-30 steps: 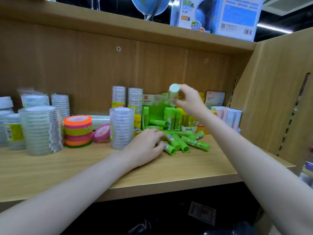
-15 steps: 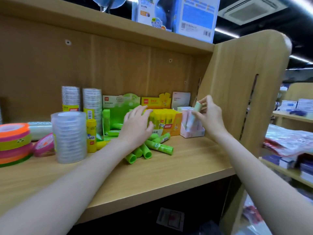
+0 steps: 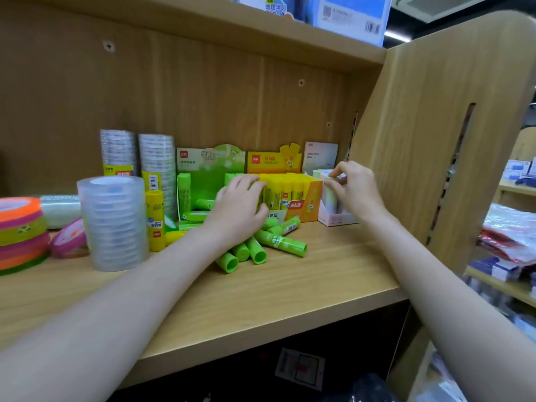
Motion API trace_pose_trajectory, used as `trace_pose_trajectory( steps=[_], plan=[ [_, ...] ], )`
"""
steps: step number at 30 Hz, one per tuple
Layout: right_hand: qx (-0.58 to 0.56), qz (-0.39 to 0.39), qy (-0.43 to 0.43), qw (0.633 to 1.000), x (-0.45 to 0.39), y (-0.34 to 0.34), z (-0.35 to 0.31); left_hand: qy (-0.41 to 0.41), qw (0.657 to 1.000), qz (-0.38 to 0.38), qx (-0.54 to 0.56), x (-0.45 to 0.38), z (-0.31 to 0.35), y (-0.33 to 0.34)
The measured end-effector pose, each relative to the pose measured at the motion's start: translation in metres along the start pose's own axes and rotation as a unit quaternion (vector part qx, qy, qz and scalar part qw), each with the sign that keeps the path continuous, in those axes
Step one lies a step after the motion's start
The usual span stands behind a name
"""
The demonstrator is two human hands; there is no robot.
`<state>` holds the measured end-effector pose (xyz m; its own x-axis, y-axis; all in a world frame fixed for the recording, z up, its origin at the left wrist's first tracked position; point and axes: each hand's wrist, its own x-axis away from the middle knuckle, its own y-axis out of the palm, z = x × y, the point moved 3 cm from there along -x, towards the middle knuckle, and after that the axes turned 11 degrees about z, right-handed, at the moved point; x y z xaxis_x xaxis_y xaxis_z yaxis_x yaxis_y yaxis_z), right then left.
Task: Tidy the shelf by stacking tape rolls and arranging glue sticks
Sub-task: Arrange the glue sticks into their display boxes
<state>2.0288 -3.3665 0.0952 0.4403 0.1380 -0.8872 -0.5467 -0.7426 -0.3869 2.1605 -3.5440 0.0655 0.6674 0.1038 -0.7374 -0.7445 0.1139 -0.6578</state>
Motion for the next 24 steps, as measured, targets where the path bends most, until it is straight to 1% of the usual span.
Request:
trace_pose_trajectory(
  steps=[3, 6, 8, 10, 11, 13, 14, 15, 16, 17, 18, 19, 20, 21, 24],
  plan=[
    [0.038, -0.007, -0.018, 0.999, 0.003, 0.000, -0.003, 0.001, 1.000, 0.000, 0.000, 0.000, -0.001, 0.001],
    [0.148, -0.011, -0.070, 0.986, 0.005, -0.001, -0.007, 0.000, 1.000, 0.000, 0.004, 0.000, -0.001, 0.000],
    [0.156, -0.040, -0.051, 0.986, 0.006, -0.006, -0.006, -0.001, 1.000, -0.003, 0.012, 0.001, 0.000, -0.002],
    [0.131, -0.076, -0.022, 0.988, 0.009, -0.014, -0.003, -0.001, 1.000, -0.007, 0.016, 0.001, 0.001, -0.007],
    [0.122, -0.083, -0.021, 0.989, 0.012, -0.019, -0.003, 0.002, 1.000, -0.004, 0.018, 0.001, 0.001, -0.010],
    [0.085, -0.068, -0.028, 0.994, 0.018, -0.030, -0.013, 0.009, 0.999, 0.012, 0.031, 0.004, 0.002, -0.022],
    [0.038, -0.072, -0.018, 0.997, 0.022, -0.035, -0.024, 0.011, 0.999, 0.014, 0.042, 0.007, 0.003, -0.028],
    [-0.024, -0.102, 0.000, 0.995, 0.029, -0.038, -0.035, 0.014, 0.999, 0.004, 0.047, 0.013, 0.004, -0.034],
    [-0.089, -0.160, 0.019, 0.983, 0.037, -0.038, -0.046, 0.021, 0.999, -0.016, 0.042, 0.019, 0.004, -0.039],
    [-0.138, -0.231, 0.024, 0.963, 0.048, -0.037, -0.059, 0.028, 0.998, -0.043, 0.030, 0.028, 0.004, -0.042],
    [-0.154, -0.293, 0.006, 0.944, 0.060, -0.034, -0.070, 0.031, 0.997, -0.073, 0.020, 0.038, 0.001, -0.044],
    [-0.150, -0.332, -0.020, 0.931, 0.069, -0.030, -0.079, 0.032, 0.994, -0.103, 0.015, 0.048, -0.002, -0.045],
    [-0.142, -0.349, -0.041, 0.926, 0.074, -0.026, -0.085, 0.034, 0.991, -0.130, 0.015, 0.057, -0.005, -0.046],
    [-0.134, -0.345, -0.052, 0.928, 0.075, -0.021, -0.090, 0.035, 0.988, -0.152, 0.019, 0.063, -0.008, -0.048],
    [-0.129, -0.279, -0.067, 0.949, 0.060, -0.009, -0.103, 0.019, 0.982, -0.182, 0.044, 0.069, -0.019, -0.051]
  ],
)
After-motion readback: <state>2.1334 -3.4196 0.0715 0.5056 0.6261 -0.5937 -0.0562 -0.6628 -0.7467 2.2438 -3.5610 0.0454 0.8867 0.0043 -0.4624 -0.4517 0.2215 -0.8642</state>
